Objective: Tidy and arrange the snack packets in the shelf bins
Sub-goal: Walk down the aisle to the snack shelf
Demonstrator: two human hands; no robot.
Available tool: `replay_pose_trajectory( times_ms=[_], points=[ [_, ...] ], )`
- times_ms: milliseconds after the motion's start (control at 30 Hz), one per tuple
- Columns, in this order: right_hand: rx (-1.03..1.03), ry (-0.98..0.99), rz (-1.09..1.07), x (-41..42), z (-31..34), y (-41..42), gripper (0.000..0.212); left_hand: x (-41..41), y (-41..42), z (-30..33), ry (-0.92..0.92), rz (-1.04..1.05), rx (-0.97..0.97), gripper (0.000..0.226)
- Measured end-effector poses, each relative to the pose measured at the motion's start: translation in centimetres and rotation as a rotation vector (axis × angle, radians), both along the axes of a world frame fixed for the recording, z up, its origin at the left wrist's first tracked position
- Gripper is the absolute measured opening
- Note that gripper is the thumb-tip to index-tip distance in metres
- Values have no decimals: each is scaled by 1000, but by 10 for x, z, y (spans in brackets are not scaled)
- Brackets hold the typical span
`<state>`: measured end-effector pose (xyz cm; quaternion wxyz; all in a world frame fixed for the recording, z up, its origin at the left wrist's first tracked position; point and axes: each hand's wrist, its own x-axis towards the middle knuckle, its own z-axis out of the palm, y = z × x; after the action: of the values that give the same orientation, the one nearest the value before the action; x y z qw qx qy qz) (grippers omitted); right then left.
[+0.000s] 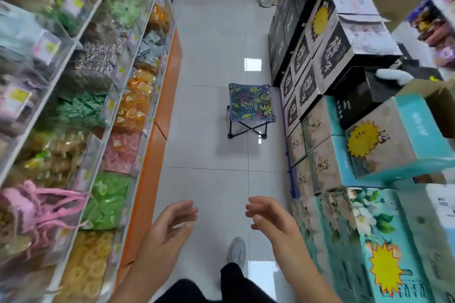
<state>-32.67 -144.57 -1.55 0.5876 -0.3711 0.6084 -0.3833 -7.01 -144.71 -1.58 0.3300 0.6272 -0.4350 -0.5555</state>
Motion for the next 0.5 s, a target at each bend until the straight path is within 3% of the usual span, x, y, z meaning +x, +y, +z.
replay_pose_trajectory(
  times_ms=[267,500],
  points=[
    [-58,14,83,8,19,-205,30,5,-145,-9,24,76,19,42],
    [-38,41,17,39,11,-339,29,34,-312,-18,54,27,59,37]
  ],
)
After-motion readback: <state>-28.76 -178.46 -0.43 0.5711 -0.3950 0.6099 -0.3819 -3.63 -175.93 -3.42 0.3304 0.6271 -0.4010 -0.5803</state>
